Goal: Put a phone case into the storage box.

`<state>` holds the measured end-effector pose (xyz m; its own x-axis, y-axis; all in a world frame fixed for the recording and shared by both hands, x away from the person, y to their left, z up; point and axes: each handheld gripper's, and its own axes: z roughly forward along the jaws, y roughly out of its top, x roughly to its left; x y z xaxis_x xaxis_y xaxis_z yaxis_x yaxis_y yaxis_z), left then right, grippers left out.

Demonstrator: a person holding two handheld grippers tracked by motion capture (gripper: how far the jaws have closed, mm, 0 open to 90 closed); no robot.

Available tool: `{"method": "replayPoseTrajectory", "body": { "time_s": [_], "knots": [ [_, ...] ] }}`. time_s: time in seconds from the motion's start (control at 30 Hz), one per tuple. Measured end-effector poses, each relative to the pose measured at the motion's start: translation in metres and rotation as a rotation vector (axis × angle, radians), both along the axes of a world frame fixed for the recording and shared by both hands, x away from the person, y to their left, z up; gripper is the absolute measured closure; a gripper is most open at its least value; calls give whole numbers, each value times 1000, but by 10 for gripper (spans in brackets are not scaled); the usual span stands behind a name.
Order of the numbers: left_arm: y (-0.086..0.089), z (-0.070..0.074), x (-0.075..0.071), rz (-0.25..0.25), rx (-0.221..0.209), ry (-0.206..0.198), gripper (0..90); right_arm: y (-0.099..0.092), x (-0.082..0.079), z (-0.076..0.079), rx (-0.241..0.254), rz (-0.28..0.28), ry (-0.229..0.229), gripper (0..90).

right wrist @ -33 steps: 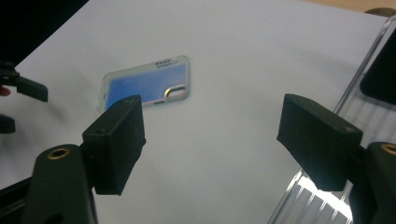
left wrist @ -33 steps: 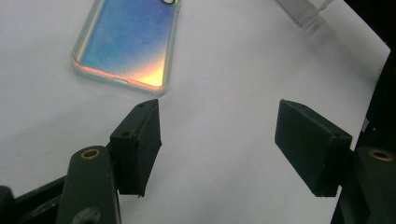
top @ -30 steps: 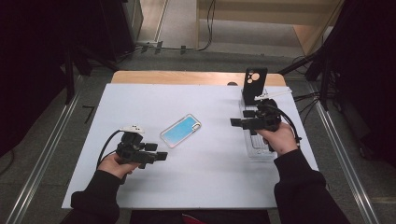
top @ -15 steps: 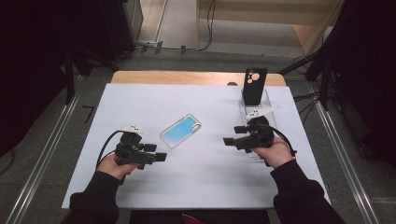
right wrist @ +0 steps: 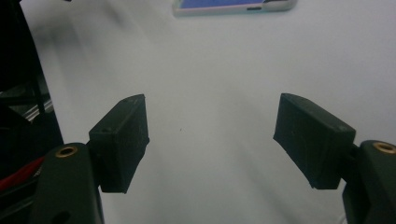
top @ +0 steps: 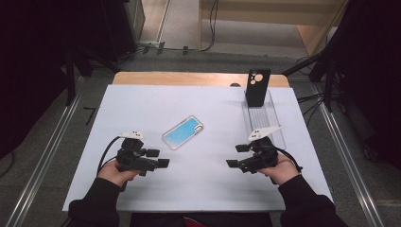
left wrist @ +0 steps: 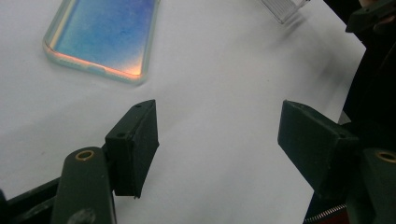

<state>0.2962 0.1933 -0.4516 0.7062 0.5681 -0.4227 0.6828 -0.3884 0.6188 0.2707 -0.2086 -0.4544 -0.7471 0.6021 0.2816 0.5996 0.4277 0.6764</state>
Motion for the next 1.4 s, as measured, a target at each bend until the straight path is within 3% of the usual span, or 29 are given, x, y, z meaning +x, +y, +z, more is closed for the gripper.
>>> {"method": "replayPoseTrajectory", "body": {
  "time_s": [0.13, 0.23, 0.3, 0.4, 0.57, 0.73, 0.87, 1.0, 1.2, 1.3, 1.4],
  "knots": [
    [1, 1, -2, 5, -18, -3, 287, -3, -7, -8, -30, 31, 3, 241],
    [1, 2, -3, 13, -28, -20, 287, -7, -10, -12, -21, 24, 19, 241],
    [1, 2, -4, 8, -20, -45, 287, -9, -11, -13, -18, 26, 19, 241],
    [0, 1, -5, -5, -6, -35, 287, -12, -13, -13, -7, 21, 17, 240],
    [-1, 0, -4, -12, -5, -66, 258, -14, -13, -16, -9, 20, 19, 240],
    [1, 0, -1, -16, -6, -45, 230, -16, -13, -17, -14, 11, 27, 240],
    [0, 0, 6, 7, 38, -36, 212, -16, -13, -18, -22, 11, 28, 240],
    [2, 0, 15, -12, 9, -47, 204, -15, -13, -19, -31, 20, 22, 240],
    [0, 1, 30, -2, 1, -78, 205, -16, -13, -19, -28, 17, 22, 240],
    [-3, 3, 36, 6, 24, -103, 206, -16, -13, -19, -29, 10, 24, 240],
    [-6, 6, 44, -12, 14, -95, 205, -16, -13, -19, -28, 9, 26, 240]
  ]
}}
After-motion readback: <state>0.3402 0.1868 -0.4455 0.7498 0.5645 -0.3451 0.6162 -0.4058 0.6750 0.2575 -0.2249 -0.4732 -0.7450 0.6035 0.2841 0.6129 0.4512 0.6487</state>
